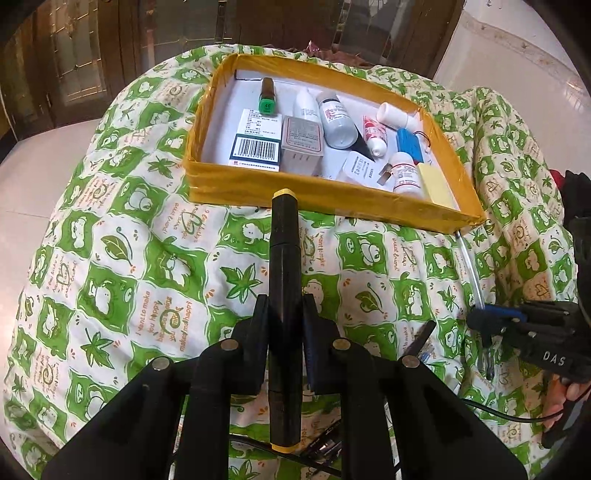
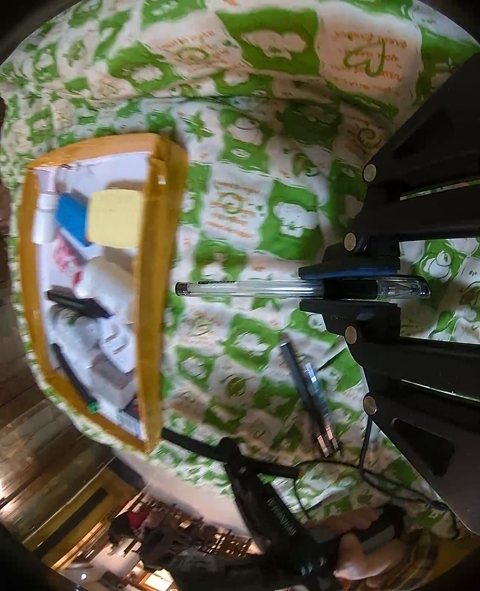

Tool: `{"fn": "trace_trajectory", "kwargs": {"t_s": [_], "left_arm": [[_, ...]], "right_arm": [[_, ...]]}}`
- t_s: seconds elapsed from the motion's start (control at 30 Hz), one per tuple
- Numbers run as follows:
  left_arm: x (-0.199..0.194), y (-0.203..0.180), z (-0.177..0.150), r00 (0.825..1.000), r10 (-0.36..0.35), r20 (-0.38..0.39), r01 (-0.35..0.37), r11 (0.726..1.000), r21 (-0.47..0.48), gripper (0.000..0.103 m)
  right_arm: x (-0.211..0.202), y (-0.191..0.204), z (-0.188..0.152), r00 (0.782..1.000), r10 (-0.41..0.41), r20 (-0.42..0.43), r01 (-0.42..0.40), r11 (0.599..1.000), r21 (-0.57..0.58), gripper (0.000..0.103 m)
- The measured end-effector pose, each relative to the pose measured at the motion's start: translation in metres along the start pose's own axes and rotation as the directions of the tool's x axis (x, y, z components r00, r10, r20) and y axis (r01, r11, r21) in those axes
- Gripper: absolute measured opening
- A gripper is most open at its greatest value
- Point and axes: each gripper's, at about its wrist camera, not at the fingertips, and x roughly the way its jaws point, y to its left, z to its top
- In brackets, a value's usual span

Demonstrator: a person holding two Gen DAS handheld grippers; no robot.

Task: Organize rigid objects
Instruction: 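Carry the marker and clear pen over the tray with both tools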

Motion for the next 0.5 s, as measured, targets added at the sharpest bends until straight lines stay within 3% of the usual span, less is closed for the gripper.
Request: {"fn": "trace_trajectory", "kwargs": {"t_s": [0.5], "left_arm": [[-0.008, -0.016, -0.003, 0.995, 0.092, 0.038, -0.095, 0.992, 0.088, 0.014]], "right_arm": [[-0.017, -0.010, 0.004, 0.998, 0.029, 0.052, -0.030, 0.999, 0.026, 0.009]]}}
